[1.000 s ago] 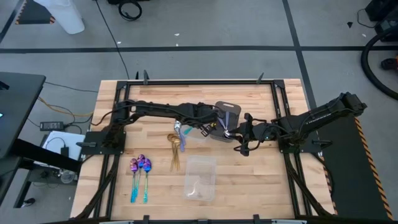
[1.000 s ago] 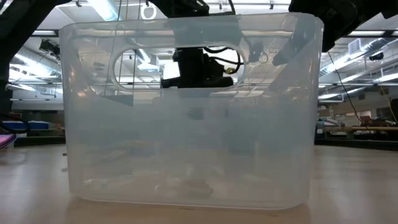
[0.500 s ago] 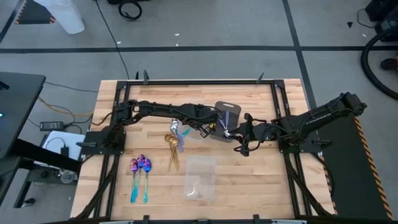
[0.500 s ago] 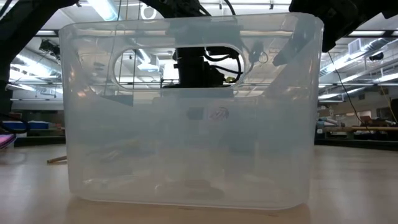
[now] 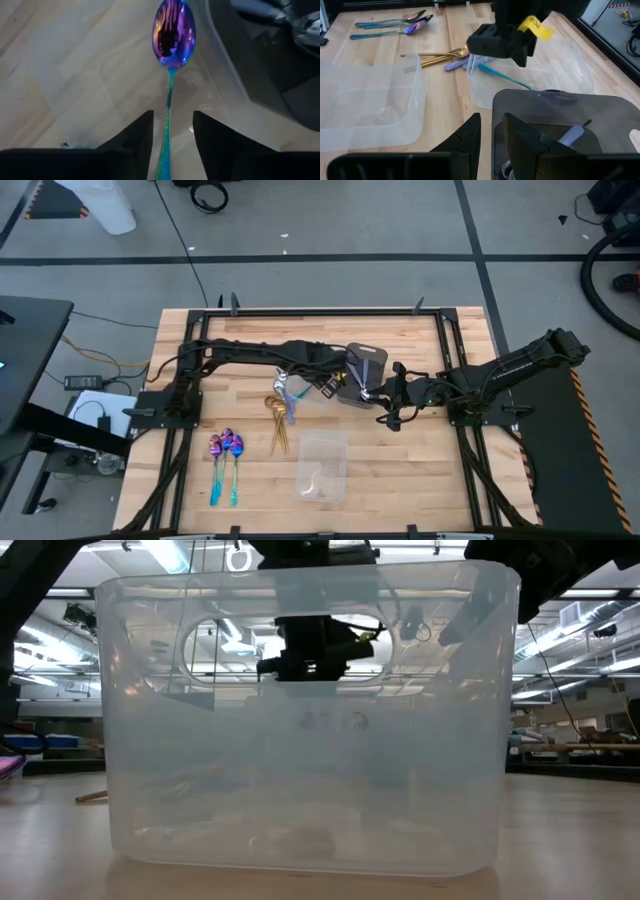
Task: Sort silverware by color (type)
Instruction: Put the blue spoon into the top transparent bin
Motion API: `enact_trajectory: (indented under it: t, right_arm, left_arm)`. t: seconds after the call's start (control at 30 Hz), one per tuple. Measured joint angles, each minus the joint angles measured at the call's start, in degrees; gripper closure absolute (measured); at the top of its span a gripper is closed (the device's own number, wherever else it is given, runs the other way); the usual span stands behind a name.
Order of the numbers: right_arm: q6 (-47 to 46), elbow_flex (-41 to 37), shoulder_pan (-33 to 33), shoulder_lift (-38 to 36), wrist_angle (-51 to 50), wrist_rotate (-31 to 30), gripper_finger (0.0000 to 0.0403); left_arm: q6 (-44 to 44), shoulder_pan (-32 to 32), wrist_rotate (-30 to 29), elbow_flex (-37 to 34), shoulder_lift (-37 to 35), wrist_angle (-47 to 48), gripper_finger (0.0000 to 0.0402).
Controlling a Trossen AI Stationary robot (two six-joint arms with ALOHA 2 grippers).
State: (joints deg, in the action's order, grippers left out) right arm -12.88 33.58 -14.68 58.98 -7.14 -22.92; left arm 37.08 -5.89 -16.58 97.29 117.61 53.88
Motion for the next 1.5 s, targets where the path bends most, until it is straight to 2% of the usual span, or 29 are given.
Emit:
enact_trajectory:
  t: [0.6,0.9,1.5]
  right_arm:
    - [0.02,0.0,0.0,0.0,0.23,0.02,0.0309]
    - [-0.02,0.02,0.0,0.0,0.35,0.02,0.0309]
    - [-0.06,0.02,0.0,0.0,-0.18,0.04,0.0309]
  left_arm:
    - [7.11,5.45,0.45,-0.06,-7.84,8.94,0.0251]
    - [12.71,9.77,2.51,-0.06,-7.96,16.24,0.0251]
    - [22.77,19.52,8.86,-0.06,-7.94,19.44,0.0251]
